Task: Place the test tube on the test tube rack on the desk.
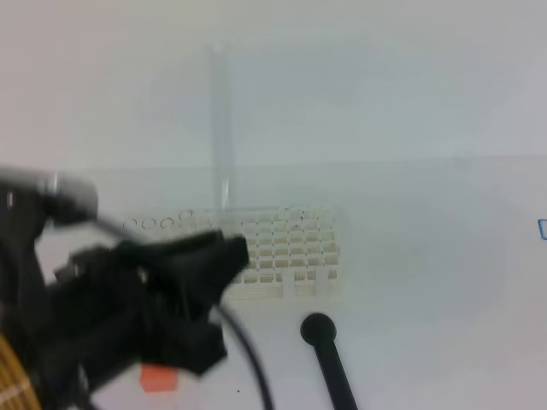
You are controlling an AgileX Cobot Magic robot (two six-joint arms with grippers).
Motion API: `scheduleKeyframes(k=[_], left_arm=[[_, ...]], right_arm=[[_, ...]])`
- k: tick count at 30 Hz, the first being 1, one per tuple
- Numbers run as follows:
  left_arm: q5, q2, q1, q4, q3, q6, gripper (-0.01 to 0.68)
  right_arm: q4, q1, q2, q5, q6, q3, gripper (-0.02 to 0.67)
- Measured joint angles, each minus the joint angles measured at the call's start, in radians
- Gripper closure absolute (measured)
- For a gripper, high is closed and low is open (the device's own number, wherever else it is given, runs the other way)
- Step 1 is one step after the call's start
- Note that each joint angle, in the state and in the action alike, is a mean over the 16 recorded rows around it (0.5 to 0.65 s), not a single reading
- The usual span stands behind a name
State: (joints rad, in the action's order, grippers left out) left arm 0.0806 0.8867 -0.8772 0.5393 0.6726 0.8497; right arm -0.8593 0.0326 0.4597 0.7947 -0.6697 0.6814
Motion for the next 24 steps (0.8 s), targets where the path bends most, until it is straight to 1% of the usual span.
scheduleKeyframes(k=[6,9,11,13,17,24], left_arm=[[-0.309,-0.057,0.000,0.039,-0.177,-0.024,0.563],[-0.428,-0.065,0.000,0.044,-0.235,-0.055,0.563],[-0.486,-0.066,0.000,0.045,-0.260,-0.079,0.563],[-0.530,-0.066,0.000,0.045,-0.277,-0.107,0.563],[-0.587,-0.066,0.000,0.043,-0.293,-0.177,0.563],[-0.604,-0.065,0.000,0.022,-0.296,-0.299,0.563]], right_arm=[[-0.208,0.056,0.067,0.049,-0.234,0.000,0.630],[-0.301,0.094,0.120,0.071,-0.345,0.001,0.605],[-0.362,0.119,0.162,0.084,-0.414,0.006,0.576],[-0.419,0.145,0.208,0.093,-0.479,0.018,0.534],[-0.522,0.197,0.310,0.103,-0.588,0.061,0.426],[-0.652,0.314,0.506,0.109,-0.705,0.196,0.238]])
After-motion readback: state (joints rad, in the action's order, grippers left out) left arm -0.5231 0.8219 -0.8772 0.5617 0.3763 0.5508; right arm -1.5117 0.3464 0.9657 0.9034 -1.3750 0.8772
